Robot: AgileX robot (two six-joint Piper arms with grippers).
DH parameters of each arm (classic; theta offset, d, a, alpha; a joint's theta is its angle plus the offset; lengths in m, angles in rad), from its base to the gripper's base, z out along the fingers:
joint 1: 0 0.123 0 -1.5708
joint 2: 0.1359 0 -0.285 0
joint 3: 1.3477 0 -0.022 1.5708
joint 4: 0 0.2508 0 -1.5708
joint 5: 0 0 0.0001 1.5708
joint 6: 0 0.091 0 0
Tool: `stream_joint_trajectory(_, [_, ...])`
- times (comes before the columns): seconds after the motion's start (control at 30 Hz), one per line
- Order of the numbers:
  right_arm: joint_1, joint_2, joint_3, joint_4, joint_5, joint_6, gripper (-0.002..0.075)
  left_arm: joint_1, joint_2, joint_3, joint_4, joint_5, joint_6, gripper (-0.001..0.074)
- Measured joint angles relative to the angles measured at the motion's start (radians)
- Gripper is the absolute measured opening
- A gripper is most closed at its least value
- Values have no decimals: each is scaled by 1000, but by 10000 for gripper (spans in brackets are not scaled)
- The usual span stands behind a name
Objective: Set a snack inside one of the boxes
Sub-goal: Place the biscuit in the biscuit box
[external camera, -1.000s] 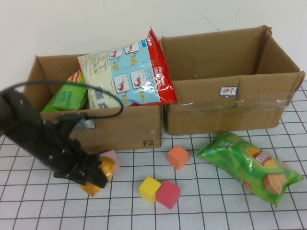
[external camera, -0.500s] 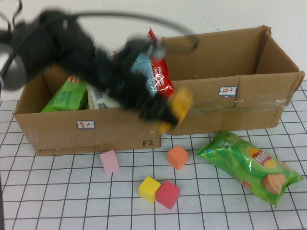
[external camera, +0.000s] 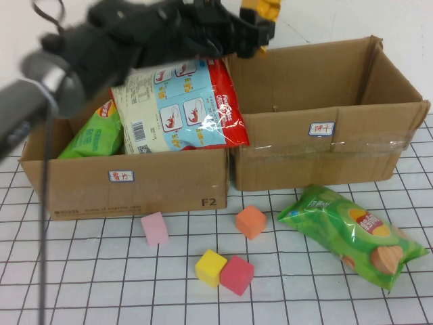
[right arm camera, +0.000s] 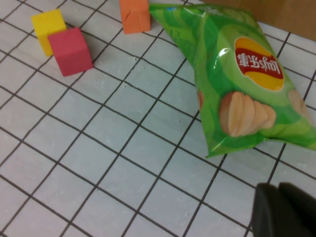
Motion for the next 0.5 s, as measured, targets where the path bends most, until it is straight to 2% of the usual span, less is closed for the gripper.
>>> stream_joint_trajectory(0.2, [0, 0, 0, 0, -2, -4, -1, -4, 105, 0, -381, -45, 349, 401])
stream_joint_trajectory(0.4, [0, 0, 0, 0, -2, -4, -1, -44, 132, 0, -510, -115, 650, 405])
stream_joint_trajectory(0.43, [0, 0, 0, 0, -2, -4, -1, -52, 134, 0, -515, -123, 696, 431])
stream_joint_trajectory(0.5, [0, 0, 0, 0, -2, -4, -1, -68, 135, 0, -516, -136, 758, 531])
